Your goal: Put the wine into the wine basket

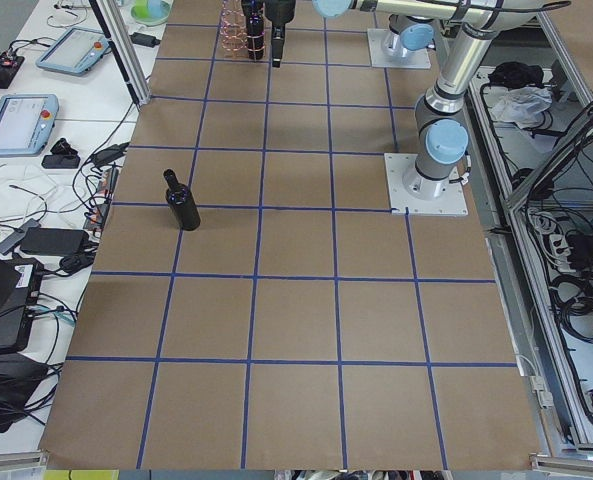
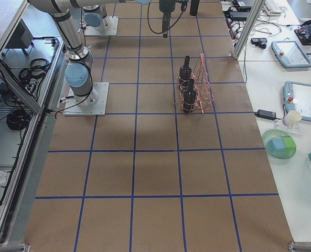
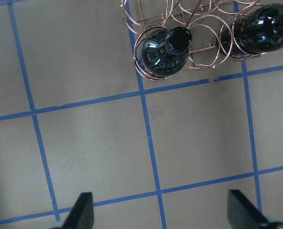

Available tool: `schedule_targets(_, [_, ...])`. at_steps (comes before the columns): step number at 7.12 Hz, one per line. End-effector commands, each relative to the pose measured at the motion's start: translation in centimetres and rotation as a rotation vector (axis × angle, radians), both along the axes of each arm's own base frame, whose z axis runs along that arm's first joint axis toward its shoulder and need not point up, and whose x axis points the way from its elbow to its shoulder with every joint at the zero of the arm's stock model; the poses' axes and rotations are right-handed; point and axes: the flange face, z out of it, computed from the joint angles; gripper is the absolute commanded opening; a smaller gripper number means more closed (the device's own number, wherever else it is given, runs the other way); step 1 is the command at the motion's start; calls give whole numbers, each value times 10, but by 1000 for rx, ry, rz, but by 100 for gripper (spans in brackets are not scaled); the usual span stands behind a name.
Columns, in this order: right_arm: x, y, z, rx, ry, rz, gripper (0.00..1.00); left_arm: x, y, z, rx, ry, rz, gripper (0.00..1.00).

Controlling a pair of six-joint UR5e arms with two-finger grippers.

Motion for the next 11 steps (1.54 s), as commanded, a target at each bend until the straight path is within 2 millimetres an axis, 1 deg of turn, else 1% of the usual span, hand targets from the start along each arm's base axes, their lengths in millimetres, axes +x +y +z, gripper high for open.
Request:
schedule_targets(1, [0,-2,-2,3,5,1,100,0,1,-2,7,0,-3,88])
schedule_targets(2, [-1,-2,-2,5,6,1,100,1,2,-4,12,-1,-8,88])
schedule_targets(3, [0,-2,-2,5,5,1,100,1,1,-7,18,-2,-8,92])
schedule_targets(4, [0,-3,-3,3,5,1,100,1,2,-7,18,-5,-9,100])
schedule_targets(5, [0,-4,-3,-4,3,1,100,1,6,-7,22,-6,-9,100])
schedule_targets(6, [1,-5,-3,-8,-7,0,100,7,3,-10,17,-2,-14,100])
schedule_targets(7, [1,-6,-4,-7,-10,-1,100,21,-7,1,-42,-24,-117,100])
schedule_targets(8, [1,-6,-4,-7,-10,-1,100,70,-23,4,-82,-108,-69,100])
schedule_targets(9, [1,-6,-3,-10,-10,-1,100,130,-40,3,-142,-125,48,100])
schedule_targets(10, [1,-6,-3,-13,-12,-3,100,175,-50,0,-170,-138,131,100])
schedule_targets(11, [2,-8,-3,-25,-14,-3,100,214,-66,-21,-178,-134,193,100])
